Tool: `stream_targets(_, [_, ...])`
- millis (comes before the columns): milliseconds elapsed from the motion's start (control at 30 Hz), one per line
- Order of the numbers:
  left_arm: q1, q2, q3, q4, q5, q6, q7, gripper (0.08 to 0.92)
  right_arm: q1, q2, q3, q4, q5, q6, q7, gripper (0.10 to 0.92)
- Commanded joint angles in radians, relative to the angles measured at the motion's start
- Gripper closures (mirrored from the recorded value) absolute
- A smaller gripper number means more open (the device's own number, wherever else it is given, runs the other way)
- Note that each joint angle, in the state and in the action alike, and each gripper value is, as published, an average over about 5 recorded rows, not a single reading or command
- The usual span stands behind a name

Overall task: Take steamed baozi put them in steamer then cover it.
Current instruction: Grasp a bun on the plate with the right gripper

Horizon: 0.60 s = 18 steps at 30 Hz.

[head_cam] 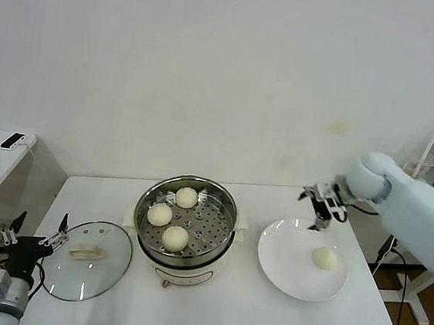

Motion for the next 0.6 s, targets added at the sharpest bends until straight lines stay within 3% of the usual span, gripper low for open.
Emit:
stream_targets(33, [-0.003,0.001,0.037,0.008,0.001,0.001,-0.001,0.177,-0.22,-0.088,0.144,-0.018,-0.11,0.006,0.007,0.203])
stream_targets(600, [0.0,0.001,0.036,0.004,0.008,0.015,-0.007,0.177,-0.383,-0.011,0.241,-0.087,-0.189,-0.005,0.035,0.203])
